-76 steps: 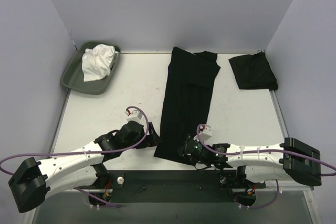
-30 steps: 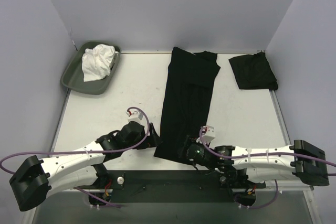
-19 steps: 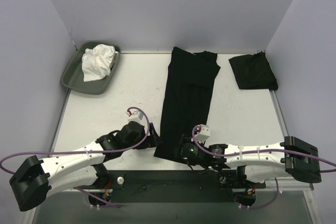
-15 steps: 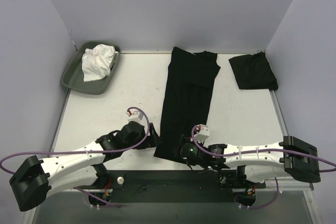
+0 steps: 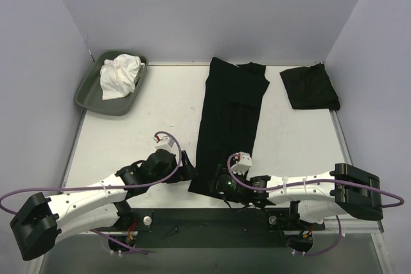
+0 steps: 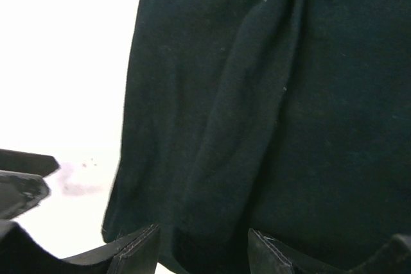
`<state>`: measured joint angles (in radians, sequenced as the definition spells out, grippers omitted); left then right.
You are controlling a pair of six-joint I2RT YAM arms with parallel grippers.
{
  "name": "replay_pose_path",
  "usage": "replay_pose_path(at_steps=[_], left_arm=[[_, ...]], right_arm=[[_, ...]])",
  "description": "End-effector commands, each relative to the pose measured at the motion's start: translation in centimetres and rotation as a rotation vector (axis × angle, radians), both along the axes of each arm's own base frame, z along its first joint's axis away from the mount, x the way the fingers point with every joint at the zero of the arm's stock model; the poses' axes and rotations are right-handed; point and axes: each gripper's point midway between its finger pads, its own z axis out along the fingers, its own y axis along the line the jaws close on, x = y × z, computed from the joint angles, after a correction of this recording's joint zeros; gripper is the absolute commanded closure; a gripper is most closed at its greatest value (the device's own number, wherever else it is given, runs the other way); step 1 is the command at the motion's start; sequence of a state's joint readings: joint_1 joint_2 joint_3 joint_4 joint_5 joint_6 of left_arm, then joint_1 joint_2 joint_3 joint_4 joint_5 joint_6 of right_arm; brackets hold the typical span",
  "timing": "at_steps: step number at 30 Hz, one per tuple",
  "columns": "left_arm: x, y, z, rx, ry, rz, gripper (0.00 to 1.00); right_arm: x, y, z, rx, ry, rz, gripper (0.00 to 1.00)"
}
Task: Fold and stack the t-shirts
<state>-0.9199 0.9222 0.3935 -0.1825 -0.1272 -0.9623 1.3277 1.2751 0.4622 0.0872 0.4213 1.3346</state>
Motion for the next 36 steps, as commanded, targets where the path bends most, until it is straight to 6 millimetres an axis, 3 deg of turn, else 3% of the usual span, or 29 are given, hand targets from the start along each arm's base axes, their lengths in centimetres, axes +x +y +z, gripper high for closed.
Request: replay_pose_path(at_steps=[1, 36], left_arm=[[0.4, 0.2, 0.4, -0.017, -0.016, 0.021, 0.04], [0.4, 0.2, -0.1, -0.014, -0.005, 0.017, 0.04]], right_arm=[[1.3, 1.2, 1.6, 0.034, -0.047, -0.020, 0.45], [3.9, 1.1, 3.2, 0.033, -0.116, -0.054, 0.50]])
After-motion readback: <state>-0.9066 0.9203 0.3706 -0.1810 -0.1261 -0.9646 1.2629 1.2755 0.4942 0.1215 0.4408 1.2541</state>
